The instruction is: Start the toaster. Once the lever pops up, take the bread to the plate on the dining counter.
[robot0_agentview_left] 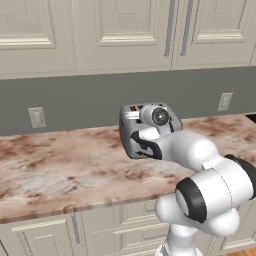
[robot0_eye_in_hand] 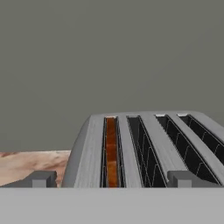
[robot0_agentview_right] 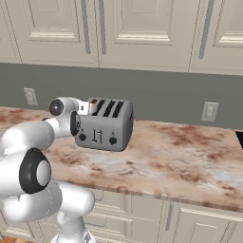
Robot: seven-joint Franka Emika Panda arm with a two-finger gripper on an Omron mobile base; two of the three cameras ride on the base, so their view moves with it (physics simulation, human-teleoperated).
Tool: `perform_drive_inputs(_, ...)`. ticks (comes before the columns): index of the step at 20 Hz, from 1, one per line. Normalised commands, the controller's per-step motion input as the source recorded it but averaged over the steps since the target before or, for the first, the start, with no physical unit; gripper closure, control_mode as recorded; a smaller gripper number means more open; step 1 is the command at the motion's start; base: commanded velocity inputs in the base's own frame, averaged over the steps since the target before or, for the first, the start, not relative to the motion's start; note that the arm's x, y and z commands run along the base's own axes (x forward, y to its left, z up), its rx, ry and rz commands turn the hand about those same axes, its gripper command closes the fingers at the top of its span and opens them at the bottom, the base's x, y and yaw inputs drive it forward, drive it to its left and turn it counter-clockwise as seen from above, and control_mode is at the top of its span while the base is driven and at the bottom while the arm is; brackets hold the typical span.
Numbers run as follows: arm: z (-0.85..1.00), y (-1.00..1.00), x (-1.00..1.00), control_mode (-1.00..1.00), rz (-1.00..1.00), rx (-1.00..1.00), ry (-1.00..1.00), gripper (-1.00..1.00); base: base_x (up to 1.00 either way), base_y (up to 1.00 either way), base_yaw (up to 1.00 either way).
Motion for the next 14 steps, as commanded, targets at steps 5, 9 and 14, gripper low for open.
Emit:
perform_drive_inputs(5,-0.04,0.0,0.14,-1.0,0.01,0.0,0.0,-1.0,0.0,0.0,0.0)
perform_drive_inputs(9,-0.12,0.0,0.18,-1.0,0.0,0.0,0.0,-1.0,0.0,0.0,0.0)
perform_drive_inputs(14,-0.1,0.0,0.08,-1.0,0.0,0.0,0.0,-1.0,0.0,0.0,0.0)
